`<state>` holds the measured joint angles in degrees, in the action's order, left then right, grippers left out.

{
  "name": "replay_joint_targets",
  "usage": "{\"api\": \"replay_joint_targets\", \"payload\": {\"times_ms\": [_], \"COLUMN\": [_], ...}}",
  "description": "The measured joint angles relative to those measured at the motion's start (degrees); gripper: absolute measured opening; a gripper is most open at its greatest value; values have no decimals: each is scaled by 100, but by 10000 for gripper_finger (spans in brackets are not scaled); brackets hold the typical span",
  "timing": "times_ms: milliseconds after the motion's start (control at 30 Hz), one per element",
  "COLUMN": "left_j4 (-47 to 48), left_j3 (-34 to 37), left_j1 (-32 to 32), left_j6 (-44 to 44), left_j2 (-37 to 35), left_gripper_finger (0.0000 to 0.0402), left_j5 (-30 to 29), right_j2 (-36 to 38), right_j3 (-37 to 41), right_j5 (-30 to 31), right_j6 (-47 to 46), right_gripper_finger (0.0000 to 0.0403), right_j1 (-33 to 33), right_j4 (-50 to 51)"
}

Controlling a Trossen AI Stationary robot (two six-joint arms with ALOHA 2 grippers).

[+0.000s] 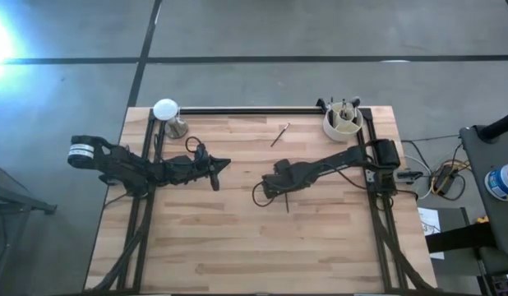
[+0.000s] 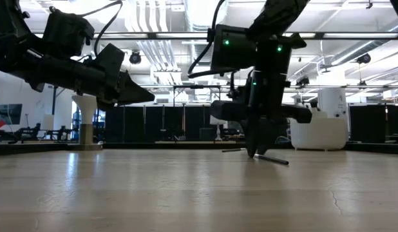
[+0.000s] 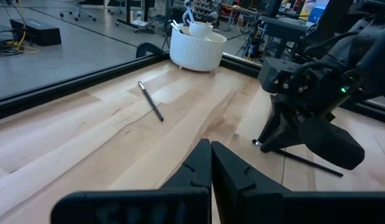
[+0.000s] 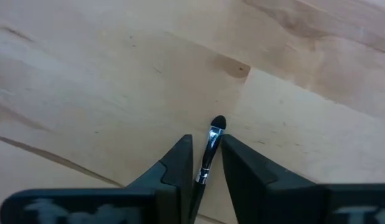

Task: Pick & Place Makeup Brushes
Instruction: Put the black foundation brush into the white makeup holder

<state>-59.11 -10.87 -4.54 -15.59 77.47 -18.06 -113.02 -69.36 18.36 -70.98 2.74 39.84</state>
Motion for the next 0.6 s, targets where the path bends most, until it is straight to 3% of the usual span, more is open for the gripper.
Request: {"api": "replay_joint_targets", "payload": {"times_ms": [300, 600], "left_j4": [0, -2], "left_j3": [0, 0], "left_j1": [0, 0], "left_j6": [-2, -7], "left_j2": [0, 0], "left_gripper_finger": [3, 3], "left_j5": [0, 0], "right_j2": [-7, 295], "right_j3": [9, 50], "right_j5": [-29, 143], "right_j6": [381, 704], "right_gripper_finger": [26, 14], "right_j1": [0, -4], "right_j4": [-126, -106]}}
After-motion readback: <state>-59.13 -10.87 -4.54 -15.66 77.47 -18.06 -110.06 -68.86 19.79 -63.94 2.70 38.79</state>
